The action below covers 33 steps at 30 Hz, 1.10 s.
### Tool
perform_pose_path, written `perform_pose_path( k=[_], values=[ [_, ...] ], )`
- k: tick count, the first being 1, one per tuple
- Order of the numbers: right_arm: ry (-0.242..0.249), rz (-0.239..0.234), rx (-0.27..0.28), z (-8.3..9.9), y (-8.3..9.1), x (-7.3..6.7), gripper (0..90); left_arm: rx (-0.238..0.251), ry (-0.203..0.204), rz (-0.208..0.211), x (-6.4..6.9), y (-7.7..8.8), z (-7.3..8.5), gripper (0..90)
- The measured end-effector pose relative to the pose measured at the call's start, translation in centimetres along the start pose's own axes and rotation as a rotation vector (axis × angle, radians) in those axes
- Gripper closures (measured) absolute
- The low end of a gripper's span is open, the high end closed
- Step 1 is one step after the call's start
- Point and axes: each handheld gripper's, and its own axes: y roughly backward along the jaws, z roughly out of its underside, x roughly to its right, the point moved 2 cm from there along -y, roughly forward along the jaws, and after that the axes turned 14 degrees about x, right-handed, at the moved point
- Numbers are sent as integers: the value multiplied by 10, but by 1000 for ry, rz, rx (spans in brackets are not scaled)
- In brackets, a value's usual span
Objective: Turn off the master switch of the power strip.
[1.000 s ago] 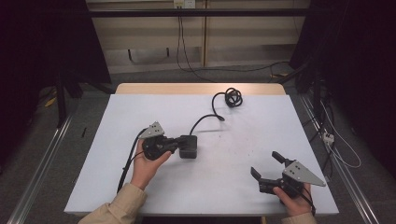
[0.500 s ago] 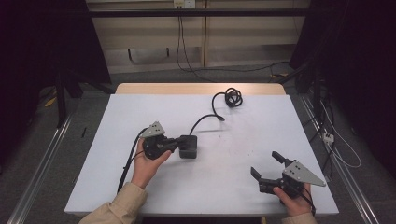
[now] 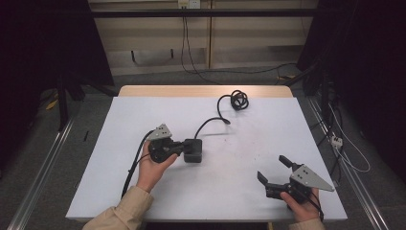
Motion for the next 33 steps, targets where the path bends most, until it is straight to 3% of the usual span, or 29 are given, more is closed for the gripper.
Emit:
perform_pose_path(
  k=[33],
  values=[
    [-2,-5,1,0,0,0,39,-59,-28,-20,0,-6,9,900]
  ],
)
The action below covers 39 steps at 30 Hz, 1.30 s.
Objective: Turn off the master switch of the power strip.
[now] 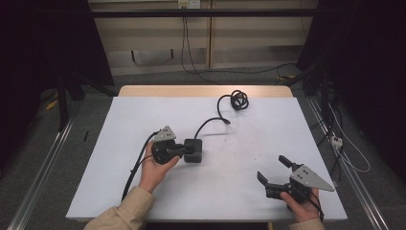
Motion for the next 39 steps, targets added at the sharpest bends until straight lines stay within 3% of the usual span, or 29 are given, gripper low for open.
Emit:
perform_pose_path(
  k=[26,39],
  values=[
    [5,-6,1,-1,0,0,40,-10,-8,6,0,0,1,900],
    [5,-9,2,-1,0,-2,40,-11,-44,-9,2,-1,0,900]
  ],
)
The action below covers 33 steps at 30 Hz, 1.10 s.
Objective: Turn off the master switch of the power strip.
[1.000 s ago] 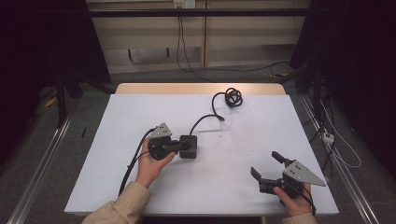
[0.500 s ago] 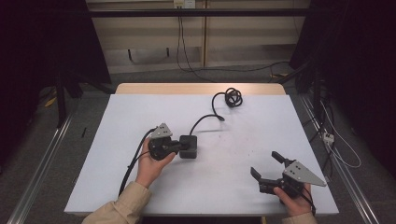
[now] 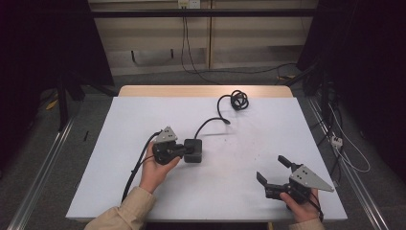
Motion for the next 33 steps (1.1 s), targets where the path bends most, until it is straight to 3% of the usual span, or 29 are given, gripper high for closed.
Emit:
perform_pose_path(
  k=[33],
  values=[
    [-1,3,3,-1,1,0,40,-3,-14,-3,1,-1,0,900]
  ],
)
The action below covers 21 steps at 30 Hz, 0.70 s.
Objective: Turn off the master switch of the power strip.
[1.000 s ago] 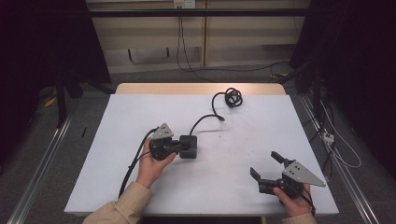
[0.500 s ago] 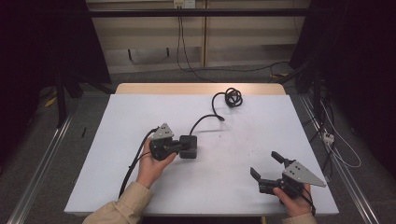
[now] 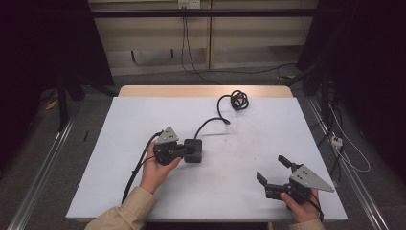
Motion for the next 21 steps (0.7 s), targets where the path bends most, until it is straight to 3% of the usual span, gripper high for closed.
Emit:
perform_pose_path(
  k=[21],
  values=[
    [5,-2,2,0,0,1,40,-2,6,-2,0,0,1,900]
  ],
)
